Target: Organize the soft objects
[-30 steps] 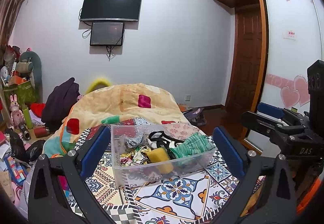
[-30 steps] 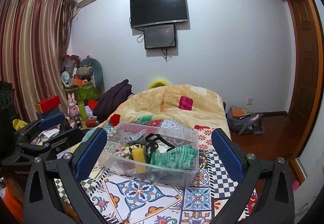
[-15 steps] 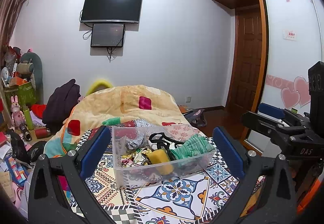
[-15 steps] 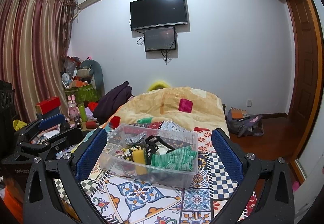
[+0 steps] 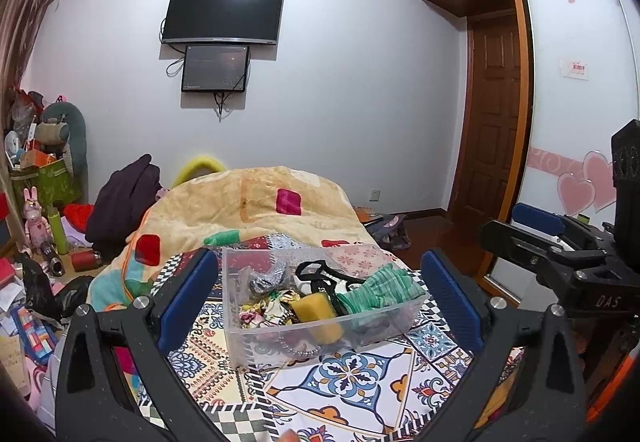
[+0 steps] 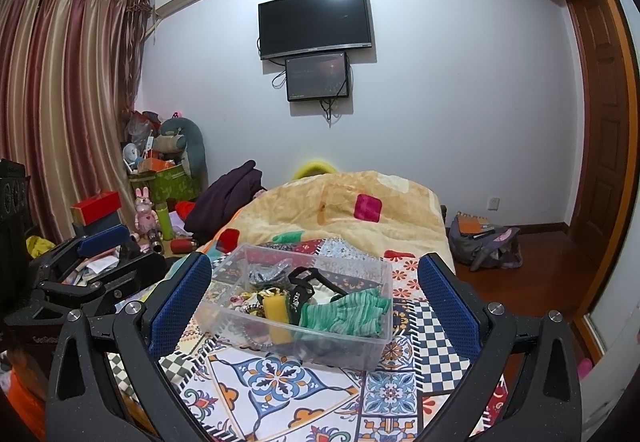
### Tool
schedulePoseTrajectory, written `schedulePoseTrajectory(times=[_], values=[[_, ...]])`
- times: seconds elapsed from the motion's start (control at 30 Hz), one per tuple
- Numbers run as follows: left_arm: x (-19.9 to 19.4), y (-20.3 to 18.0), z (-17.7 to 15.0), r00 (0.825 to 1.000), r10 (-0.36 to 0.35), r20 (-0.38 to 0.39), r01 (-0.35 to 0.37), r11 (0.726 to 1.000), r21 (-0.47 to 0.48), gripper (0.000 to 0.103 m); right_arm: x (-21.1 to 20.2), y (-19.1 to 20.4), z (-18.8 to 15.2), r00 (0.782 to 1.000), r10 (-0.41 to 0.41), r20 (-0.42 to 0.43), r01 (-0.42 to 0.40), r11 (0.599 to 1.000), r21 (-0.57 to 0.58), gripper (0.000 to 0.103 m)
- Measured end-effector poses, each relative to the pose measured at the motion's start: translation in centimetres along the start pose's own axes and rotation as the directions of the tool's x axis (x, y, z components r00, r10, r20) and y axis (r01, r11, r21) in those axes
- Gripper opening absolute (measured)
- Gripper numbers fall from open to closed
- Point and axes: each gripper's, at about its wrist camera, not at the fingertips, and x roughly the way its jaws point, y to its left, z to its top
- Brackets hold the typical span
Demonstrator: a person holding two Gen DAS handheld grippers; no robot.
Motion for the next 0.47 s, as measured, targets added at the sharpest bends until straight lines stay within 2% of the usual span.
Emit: schedulePoseTrajectory(times=[0.47], values=[[-0.06, -0.36, -0.12, 1.000, -0.001, -0.004, 0.001, 1.000, 0.009, 0.103, 0.48, -0.46, -0.07, 1.000, 0.004, -0.020, -0.003, 1.000, 0.010, 0.103]])
